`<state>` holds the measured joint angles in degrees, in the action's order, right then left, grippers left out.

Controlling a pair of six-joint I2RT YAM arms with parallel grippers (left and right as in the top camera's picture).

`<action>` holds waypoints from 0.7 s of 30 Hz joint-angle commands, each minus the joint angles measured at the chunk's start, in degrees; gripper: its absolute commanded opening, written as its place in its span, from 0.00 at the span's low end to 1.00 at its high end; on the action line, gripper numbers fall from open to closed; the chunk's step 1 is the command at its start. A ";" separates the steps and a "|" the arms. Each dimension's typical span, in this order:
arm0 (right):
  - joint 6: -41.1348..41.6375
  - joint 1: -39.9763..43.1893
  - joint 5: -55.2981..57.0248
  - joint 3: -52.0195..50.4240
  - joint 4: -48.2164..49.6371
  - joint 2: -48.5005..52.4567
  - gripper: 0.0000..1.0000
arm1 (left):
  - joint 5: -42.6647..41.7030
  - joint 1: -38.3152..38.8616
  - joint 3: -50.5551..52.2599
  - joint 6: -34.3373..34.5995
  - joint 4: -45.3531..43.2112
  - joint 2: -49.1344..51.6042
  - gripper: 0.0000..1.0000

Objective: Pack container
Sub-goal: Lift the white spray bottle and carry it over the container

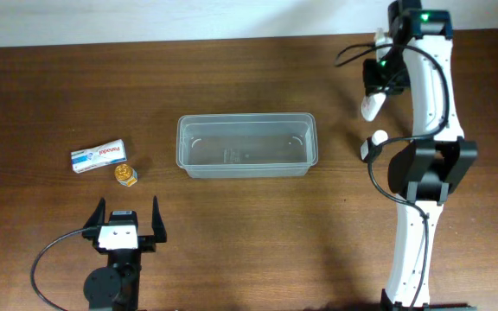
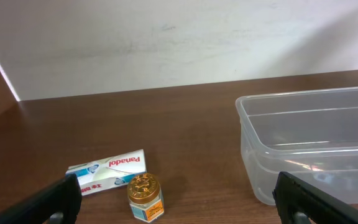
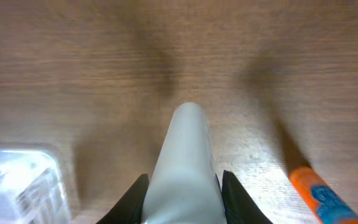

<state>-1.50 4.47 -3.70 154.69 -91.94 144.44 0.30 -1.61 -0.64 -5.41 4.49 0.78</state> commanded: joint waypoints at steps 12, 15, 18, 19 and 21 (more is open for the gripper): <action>1.99 -1.57 -21.84 13.64 -5.40 -7.80 0.15 | -0.07 0.22 0.15 -0.92 0.28 -0.44 0.99; 2.43 -3.17 -22.12 13.64 -5.40 -10.14 0.19 | -0.04 0.22 0.15 -0.92 0.28 -0.44 0.99; 2.40 -5.49 -22.12 13.64 -5.40 -12.90 0.20 | -0.07 0.22 0.15 -0.92 0.28 -0.44 0.99; 2.40 -6.34 -22.03 13.64 -5.40 -13.73 0.21 | -0.07 0.22 0.15 -0.92 0.28 -0.44 0.99; 2.40 -8.17 -22.01 13.40 -5.40 -15.47 0.20 | -0.07 0.22 0.15 -0.92 0.28 -0.44 0.99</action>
<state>0.49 -1.08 -23.11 166.95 -96.99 134.32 0.30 -1.61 -0.64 -5.41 4.49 0.78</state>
